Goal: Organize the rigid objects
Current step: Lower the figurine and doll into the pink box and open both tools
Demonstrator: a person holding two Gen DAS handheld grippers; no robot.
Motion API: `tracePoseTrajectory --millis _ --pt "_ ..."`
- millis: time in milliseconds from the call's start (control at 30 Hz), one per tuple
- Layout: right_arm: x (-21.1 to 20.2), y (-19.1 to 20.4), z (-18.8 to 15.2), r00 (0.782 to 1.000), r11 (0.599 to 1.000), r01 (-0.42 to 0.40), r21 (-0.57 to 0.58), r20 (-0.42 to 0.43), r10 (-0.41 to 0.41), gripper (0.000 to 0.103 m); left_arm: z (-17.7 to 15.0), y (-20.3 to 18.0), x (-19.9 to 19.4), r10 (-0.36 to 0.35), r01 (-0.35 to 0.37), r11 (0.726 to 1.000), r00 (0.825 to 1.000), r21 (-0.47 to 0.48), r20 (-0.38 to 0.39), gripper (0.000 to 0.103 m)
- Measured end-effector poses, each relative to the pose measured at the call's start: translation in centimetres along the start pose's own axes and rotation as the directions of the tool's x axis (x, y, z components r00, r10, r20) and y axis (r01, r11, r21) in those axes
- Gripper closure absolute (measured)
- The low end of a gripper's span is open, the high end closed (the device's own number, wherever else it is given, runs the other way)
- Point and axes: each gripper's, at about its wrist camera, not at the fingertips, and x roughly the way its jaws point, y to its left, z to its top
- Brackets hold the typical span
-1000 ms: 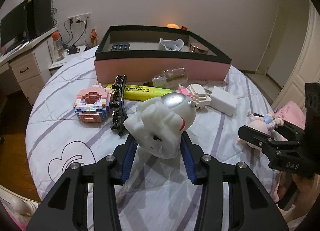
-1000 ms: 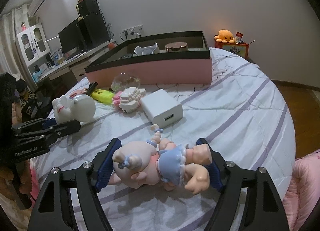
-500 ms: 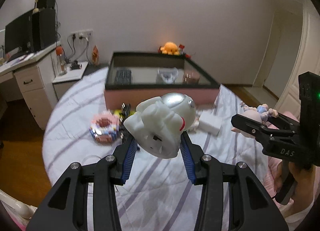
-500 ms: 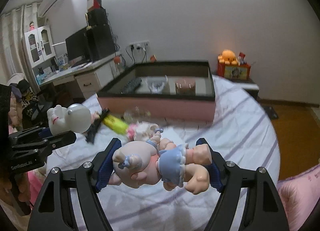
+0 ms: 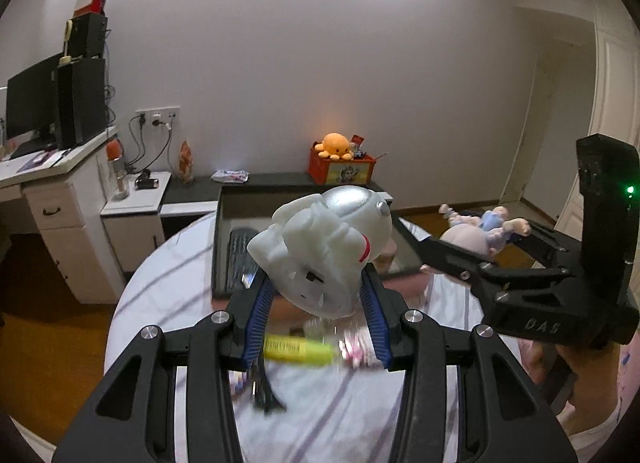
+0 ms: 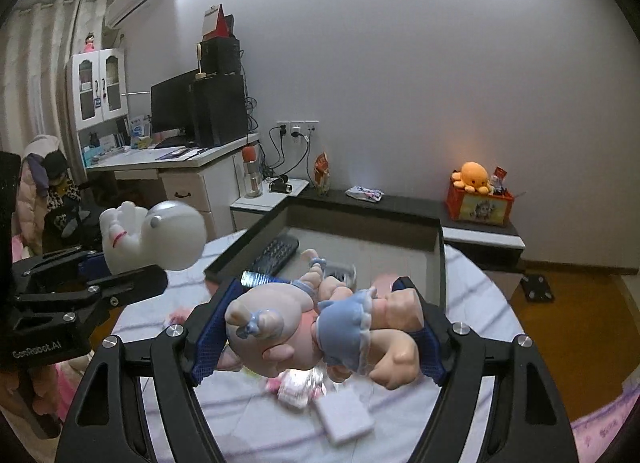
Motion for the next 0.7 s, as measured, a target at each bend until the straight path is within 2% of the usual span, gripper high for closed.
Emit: tracePoseTrajectory --millis 233,433,700 --pt "5.7 -2.3 3.3 0.999 1.0 0.013 -0.018 -0.038 -0.013 0.025 3.9 1.5 6.4 0.005 -0.005 1.0 0.999 0.005 -0.038 0.059" --pt "11.7 -5.2 4.9 0.995 0.999 0.042 -0.02 -0.093 -0.043 0.025 5.5 3.0 12.1 0.049 -0.048 0.999 0.996 0.01 -0.076 0.059" --pt "18.9 -7.7 4.4 0.972 0.999 0.051 -0.012 -0.229 -0.052 0.025 4.8 5.0 19.5 0.093 -0.093 0.996 0.975 0.008 -0.202 0.059"
